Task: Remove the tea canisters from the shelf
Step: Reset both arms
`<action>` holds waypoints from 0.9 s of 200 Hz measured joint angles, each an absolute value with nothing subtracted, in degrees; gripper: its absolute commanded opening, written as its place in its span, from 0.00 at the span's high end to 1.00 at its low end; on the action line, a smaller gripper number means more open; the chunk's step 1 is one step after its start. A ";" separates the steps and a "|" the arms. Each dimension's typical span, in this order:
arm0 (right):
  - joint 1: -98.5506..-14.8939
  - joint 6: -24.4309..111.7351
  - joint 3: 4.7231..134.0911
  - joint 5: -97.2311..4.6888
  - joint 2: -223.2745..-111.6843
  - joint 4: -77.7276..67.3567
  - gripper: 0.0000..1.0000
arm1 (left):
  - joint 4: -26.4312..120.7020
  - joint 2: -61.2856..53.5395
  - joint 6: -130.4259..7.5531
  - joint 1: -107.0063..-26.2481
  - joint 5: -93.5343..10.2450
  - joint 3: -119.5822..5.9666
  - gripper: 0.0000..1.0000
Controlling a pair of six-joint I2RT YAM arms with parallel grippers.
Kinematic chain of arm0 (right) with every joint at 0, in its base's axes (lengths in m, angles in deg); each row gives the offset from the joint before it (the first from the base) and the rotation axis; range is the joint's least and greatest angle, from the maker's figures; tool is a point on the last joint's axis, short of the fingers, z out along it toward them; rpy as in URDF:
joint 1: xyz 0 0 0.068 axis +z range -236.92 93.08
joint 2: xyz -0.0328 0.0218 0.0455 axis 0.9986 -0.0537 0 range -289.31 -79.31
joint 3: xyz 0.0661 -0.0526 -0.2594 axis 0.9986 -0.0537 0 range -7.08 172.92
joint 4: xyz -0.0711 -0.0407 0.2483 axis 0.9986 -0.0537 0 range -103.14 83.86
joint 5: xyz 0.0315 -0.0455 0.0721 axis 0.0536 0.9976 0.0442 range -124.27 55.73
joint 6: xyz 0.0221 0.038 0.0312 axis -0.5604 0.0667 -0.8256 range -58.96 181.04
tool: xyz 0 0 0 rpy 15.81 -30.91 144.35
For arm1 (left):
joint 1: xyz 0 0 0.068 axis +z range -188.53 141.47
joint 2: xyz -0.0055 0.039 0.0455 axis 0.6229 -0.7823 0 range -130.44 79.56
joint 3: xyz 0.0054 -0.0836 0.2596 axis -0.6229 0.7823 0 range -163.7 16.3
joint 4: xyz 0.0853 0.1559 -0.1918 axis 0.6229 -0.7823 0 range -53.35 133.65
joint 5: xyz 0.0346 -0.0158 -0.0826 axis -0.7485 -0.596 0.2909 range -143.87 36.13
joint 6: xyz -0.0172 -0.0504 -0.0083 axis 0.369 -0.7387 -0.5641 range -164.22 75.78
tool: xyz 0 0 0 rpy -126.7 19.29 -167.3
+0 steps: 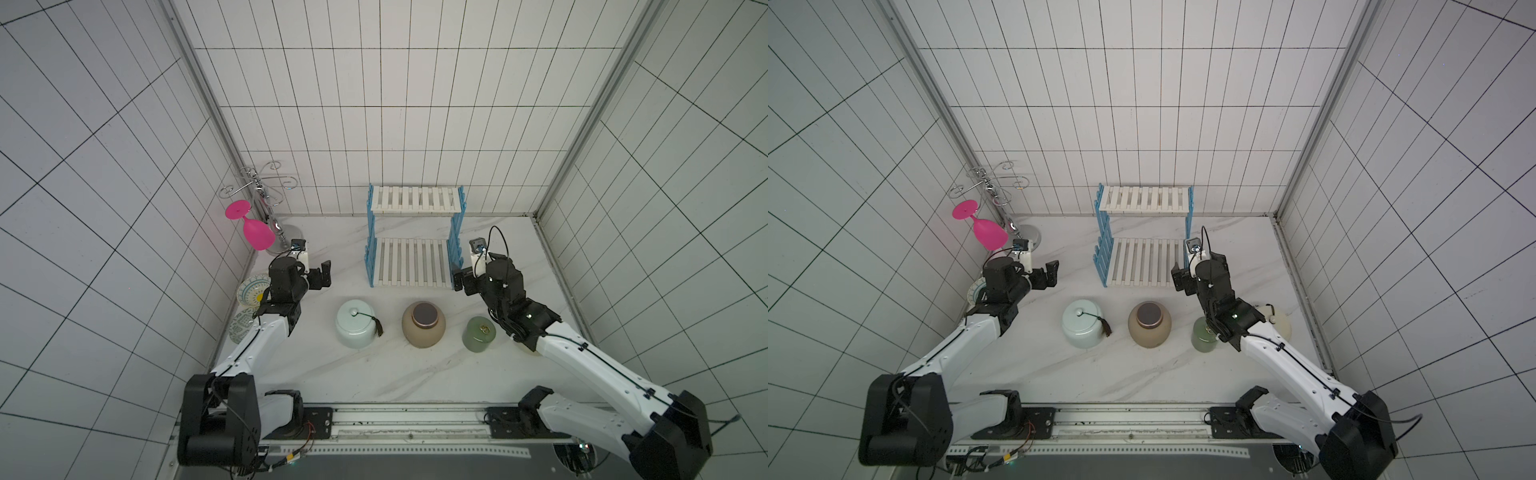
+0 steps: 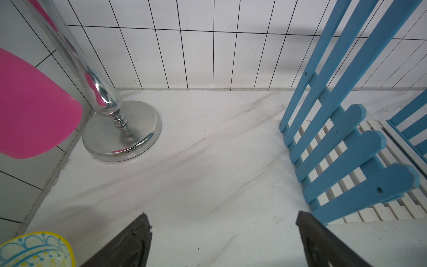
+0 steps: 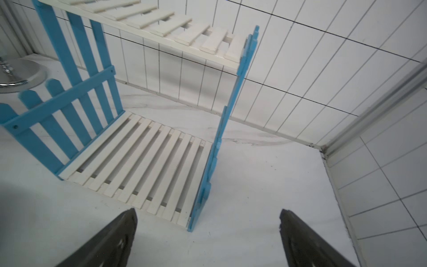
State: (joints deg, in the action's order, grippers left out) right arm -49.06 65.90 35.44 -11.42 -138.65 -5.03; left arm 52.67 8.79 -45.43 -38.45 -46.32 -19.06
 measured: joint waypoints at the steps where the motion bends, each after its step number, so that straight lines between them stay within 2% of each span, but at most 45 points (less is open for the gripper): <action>1: -49.19 65.94 35.26 -11.29 -138.58 -4.97 0.01 | 52.87 8.69 -45.47 -38.45 -46.32 -18.97 0.01; 56: -59.37 64.81 26.19 -6.20 -135.72 -0.64 0.01 | 68.49 4.84 -47.11 -37.97 -45.64 -11.89 0.01; 99: -66.96 62.71 20.69 -4.36 -135.85 4.37 0.01 | 73.15 3.64 -47.90 -37.97 -46.21 -12.24 0.01; 146: -72.77 60.37 18.39 -4.01 -141.51 12.72 0.01 | 72.65 1.93 -47.02 -37.51 -47.76 -13.46 0.01; 180: -75.20 59.74 16.62 -4.56 -147.10 19.64 0.01 | 77.41 -1.11 -46.54 -36.64 -46.80 -8.92 0.01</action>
State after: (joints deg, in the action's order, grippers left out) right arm -75.20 59.74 16.62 -4.56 -147.10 19.64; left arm 77.41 -1.11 -46.54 -36.64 -46.80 -8.92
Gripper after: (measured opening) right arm 0.991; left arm 0.987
